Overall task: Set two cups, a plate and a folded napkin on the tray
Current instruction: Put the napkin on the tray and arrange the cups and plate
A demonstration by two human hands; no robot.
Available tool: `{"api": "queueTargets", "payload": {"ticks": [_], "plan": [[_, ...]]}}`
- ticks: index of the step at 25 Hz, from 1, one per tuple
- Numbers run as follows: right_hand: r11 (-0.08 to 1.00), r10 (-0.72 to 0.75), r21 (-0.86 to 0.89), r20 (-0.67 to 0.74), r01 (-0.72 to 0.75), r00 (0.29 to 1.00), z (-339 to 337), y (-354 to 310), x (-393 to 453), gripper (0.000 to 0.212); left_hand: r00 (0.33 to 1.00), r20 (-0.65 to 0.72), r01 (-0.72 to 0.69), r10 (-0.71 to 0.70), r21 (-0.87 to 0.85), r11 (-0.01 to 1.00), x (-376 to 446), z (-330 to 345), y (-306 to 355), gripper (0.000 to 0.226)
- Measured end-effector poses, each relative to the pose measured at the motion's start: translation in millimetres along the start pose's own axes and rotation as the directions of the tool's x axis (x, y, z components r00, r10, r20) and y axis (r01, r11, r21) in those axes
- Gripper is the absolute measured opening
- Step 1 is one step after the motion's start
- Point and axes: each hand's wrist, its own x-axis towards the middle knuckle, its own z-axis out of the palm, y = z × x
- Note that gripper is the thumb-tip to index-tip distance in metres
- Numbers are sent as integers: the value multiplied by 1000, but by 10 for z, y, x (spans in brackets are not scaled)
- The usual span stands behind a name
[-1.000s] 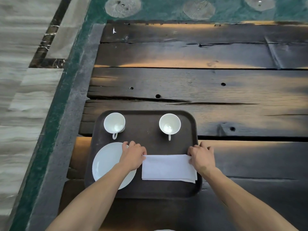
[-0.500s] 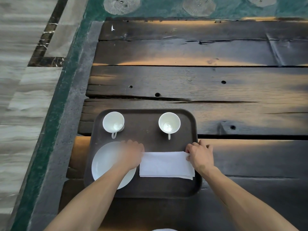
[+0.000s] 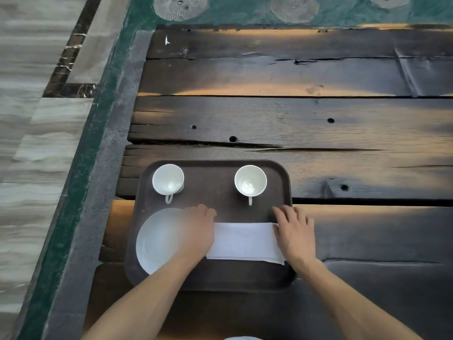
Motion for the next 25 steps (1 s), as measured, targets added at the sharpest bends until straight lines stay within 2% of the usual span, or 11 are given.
{"api": "queueTargets", "payload": {"ticks": [2,3,5,8,12,19,25], "plan": [[984,-160,65,-94,167,983,105,-151,-235,45,989,-111,-112,101,-103,988,-150,54,158,37],[974,-210,68,-87,216,974,173,-241,-349,47,977,-145,-174,155,-127,977,-242,112,249,40],[978,-197,69,0,196,980,290,-387,-481,55,966,-130,-236,222,-109,966,-416,242,404,50],[989,-150,25,101,148,984,424,-457,-514,66,982,-3,-187,187,-69,980,-544,404,476,63],[987,-159,-9,141,161,977,536,-402,-447,72,984,91,-156,156,-7,988,-528,516,414,67],[991,-132,23,160,130,978,684,-293,-381,79,978,142,-163,154,56,985,-480,667,301,68],[994,-111,39,144,107,983,691,-282,-373,72,980,152,-141,129,75,987,-472,684,318,67]]}}
